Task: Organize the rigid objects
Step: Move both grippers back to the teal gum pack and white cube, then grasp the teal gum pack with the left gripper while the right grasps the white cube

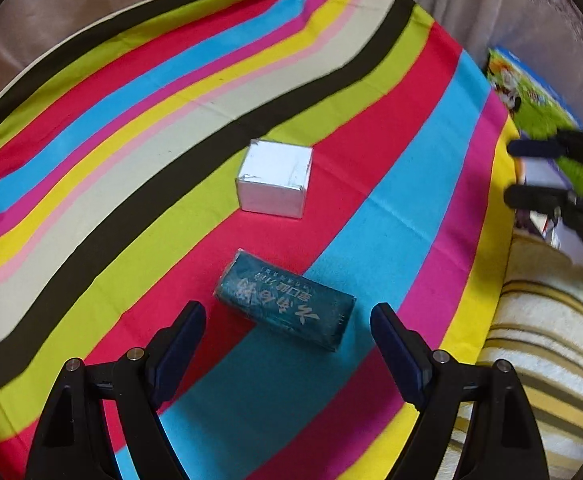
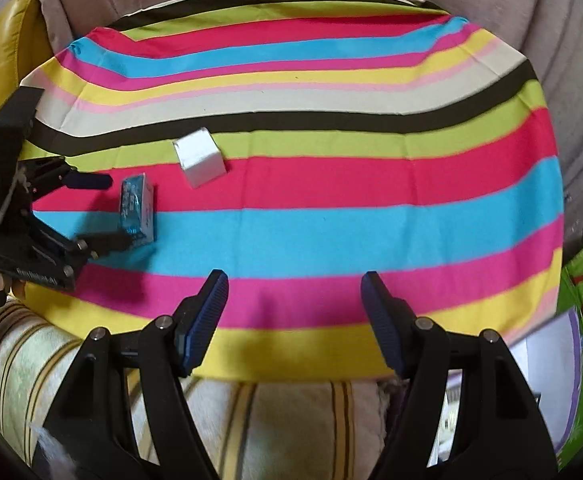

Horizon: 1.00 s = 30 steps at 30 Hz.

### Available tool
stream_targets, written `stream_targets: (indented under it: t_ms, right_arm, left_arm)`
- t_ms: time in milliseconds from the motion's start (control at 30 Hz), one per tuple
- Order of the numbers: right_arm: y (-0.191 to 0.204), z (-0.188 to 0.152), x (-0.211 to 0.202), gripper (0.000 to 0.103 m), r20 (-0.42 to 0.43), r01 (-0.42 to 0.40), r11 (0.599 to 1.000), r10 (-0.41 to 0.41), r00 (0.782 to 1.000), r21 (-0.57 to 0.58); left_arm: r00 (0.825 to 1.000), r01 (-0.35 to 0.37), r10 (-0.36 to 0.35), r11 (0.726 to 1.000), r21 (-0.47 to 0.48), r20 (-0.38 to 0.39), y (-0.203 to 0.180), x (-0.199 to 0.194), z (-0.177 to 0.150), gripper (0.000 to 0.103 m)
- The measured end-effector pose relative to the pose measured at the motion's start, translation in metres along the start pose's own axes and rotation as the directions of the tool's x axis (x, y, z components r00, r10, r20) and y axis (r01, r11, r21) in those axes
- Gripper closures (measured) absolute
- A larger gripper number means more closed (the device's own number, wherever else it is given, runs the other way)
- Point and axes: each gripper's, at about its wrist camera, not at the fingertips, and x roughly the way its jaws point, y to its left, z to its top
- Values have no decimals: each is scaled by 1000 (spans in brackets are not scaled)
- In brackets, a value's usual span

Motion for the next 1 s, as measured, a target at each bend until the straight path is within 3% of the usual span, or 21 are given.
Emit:
stream_targets:
  t_ms: [233, 267, 333, 433, 567, 633, 700, 900, 967, 1000]
  right_arm:
    - [14, 28, 22, 31, -6, -37, 999, 37, 999, -35]
    - [18, 32, 27, 31, -7, -45, 998, 45, 999, -44]
    - [24, 38, 32, 31, -10, -55, 997, 54, 998, -59]
    - [37, 48, 40, 31, -9, -71, 993, 70, 997, -96]
    - [56, 63, 55, 30, -5, -93, 984, 94, 996, -153]
    - [62, 68, 62, 30, -2, -89, 981, 90, 996, -171]
    - [69, 74, 71, 30, -3, -82, 979, 83, 997, -188]
    - [79, 80, 91, 30, -18, -63, 969, 60, 998, -238]
    - [80, 79, 96, 30, -25, -58, 969, 53, 998, -242]
    - [79, 79, 98, 30, -28, -60, 969, 55, 998, -238]
  left_arm:
    - [999, 43, -42, 998, 40, -26, 1, 15, 0, 20]
    - [998, 49, -48, 998, 44, -26, 1, 15, -1, 22]
    - [997, 68, -66, 997, 45, -27, 2, 15, -2, 35]
    - [997, 82, -81, 996, 36, -17, 3, 12, -3, 44]
    - [994, 105, -105, 994, 12, -3, 7, 8, -6, 44]
    - [993, 115, -116, 993, -26, -6, 9, 8, -6, 31]
    - [993, 115, -116, 990, -77, -5, 9, 6, -5, 28]
    - [994, 104, -106, 973, -207, 0, 9, 0, -4, 29]
    - [993, 112, -116, 960, -258, -2, 10, 2, -3, 35]
    - [993, 112, -117, 957, -267, -5, 9, 2, -2, 44]
